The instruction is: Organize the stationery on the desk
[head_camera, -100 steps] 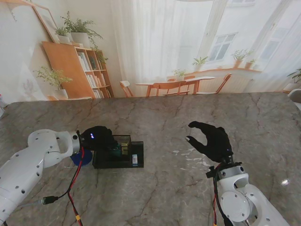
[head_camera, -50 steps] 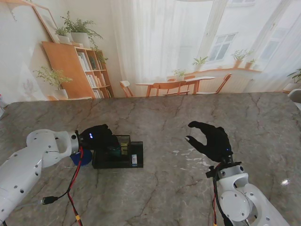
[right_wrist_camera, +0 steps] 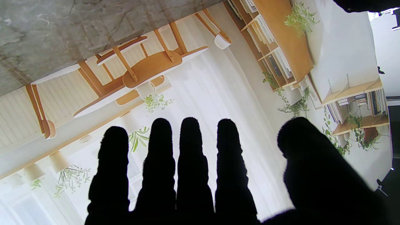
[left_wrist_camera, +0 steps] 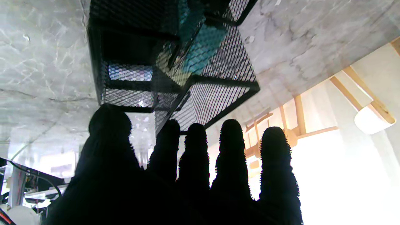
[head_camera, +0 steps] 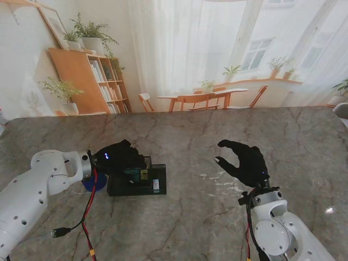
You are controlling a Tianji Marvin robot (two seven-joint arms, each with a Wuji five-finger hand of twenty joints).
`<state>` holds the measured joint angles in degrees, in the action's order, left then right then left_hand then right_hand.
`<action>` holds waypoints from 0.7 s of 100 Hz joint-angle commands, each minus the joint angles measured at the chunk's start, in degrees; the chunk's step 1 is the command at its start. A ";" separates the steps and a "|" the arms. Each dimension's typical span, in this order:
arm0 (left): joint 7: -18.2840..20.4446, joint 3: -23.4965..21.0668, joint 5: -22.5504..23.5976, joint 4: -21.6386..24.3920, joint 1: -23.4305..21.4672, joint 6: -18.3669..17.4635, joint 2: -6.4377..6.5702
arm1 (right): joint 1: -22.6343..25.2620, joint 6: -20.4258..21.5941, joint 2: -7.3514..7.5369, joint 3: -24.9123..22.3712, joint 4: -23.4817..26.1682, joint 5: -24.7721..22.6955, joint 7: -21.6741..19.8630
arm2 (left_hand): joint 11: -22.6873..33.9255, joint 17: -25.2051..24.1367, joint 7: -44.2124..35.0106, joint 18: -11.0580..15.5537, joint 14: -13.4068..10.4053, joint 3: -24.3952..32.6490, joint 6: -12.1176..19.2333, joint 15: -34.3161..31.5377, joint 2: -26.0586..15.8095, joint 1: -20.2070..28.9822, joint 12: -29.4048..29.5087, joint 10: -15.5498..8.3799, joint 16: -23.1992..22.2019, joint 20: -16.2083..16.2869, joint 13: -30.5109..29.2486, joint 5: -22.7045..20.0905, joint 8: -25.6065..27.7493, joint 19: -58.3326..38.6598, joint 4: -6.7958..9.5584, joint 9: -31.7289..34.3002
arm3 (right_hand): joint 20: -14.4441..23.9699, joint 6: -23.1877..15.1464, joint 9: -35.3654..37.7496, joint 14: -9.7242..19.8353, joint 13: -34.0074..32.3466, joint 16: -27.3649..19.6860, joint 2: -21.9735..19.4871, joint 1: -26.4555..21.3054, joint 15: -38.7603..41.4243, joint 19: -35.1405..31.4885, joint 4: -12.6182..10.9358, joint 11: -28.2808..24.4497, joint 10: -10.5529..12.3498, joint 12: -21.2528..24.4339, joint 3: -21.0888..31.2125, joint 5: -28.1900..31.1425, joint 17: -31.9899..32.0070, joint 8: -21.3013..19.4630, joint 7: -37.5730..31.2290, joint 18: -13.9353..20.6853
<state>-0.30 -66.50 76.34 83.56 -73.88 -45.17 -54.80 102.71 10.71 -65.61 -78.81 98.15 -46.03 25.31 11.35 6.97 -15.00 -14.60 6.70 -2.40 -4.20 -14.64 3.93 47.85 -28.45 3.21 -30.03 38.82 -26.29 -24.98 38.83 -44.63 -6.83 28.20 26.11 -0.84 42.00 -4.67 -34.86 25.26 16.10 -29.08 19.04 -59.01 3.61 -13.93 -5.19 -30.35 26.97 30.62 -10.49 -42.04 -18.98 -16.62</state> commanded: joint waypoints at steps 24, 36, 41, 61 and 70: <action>0.46 -2.13 -0.98 3.60 -1.40 -0.24 -0.79 | 0.23 0.01 -0.09 -0.11 0.06 0.05 -0.72 | -2.95 -1.67 4.33 -4.07 -0.48 -0.23 1.76 2.41 -3.87 -2.93 1.65 0.30 0.95 -1.04 2.21 3.75 0.21 2.23 3.72 -2.77 | 0.94 0.02 0.31 0.19 -0.33 0.51 -2.07 0.57 -0.57 0.13 -1.82 -0.03 -0.09 -1.06 -1.65 0.95 0.53 -1.22 -0.24 -0.27; 0.94 -3.86 -1.51 5.62 -2.32 -0.08 -1.08 | 0.27 -0.02 -0.10 -0.16 0.10 -0.03 -0.60 | -3.22 -1.64 4.86 -4.07 -0.69 -0.24 1.63 2.64 -4.19 -3.63 1.85 0.03 1.25 -1.05 1.95 3.97 0.21 2.47 3.74 -2.59 | 0.93 0.03 0.34 0.18 -0.34 0.51 -2.01 0.59 -0.56 0.13 -1.81 -0.05 -0.04 -1.06 -1.67 0.96 0.54 -1.22 -0.24 -0.33; 1.36 -4.58 -2.00 6.42 -2.68 -0.18 -1.21 | 0.28 -0.04 -0.10 -0.18 0.09 -0.12 -0.52 | -3.22 -1.63 4.98 -4.05 -0.79 -0.24 1.71 2.68 -4.25 -3.98 1.88 -0.19 1.34 -1.02 1.66 3.87 0.24 2.52 3.75 -2.29 | 0.94 0.08 0.37 0.21 -0.37 0.52 -2.05 0.57 -0.54 0.11 -1.82 -0.06 0.03 -1.07 -1.65 0.98 0.51 -1.22 -0.24 -0.32; 1.47 -7.47 -2.45 10.25 -4.82 -0.34 -1.60 | 0.34 -0.01 -0.08 -0.22 0.13 -0.23 -0.49 | -3.43 -1.98 5.21 -3.78 -0.85 -0.29 1.20 3.05 -8.00 -6.96 1.99 0.06 1.58 -1.00 1.61 3.93 0.57 3.05 3.70 -2.00 | 0.93 0.06 0.35 0.12 -0.31 0.51 -2.05 0.50 -0.55 0.11 -1.82 -0.05 -0.07 -1.07 -1.64 0.99 0.50 -1.23 -0.26 -0.22; 0.72 -9.35 -2.65 13.18 -7.23 2.01 -2.03 | 0.32 -0.08 -0.09 -0.18 0.15 -0.16 -0.58 | -3.72 -2.28 5.64 -3.88 -0.44 0.12 0.41 3.30 -10.56 -6.88 2.13 0.70 1.67 -0.91 1.99 4.44 0.51 3.36 3.69 -2.21 | 0.94 0.05 0.39 0.19 -0.30 0.51 -2.09 0.47 -0.54 0.10 -1.82 -0.07 -0.08 -1.08 -1.64 0.90 0.53 -1.21 -0.21 -0.26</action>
<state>1.35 -75.30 74.02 94.47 -79.40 -45.21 -56.45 102.85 10.71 -65.61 -78.95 98.23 -46.23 25.44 8.93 5.98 -10.61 -16.36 6.64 -2.91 -2.46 -12.48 -2.30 42.36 -27.13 3.17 -28.83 38.78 -25.50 -23.20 38.84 -42.42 -6.82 26.66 26.11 -0.84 42.00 -4.68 -34.86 25.26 15.54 -29.08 19.04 -59.01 3.61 -13.93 -5.20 -30.35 26.97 30.62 -10.49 -42.04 -18.98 -16.62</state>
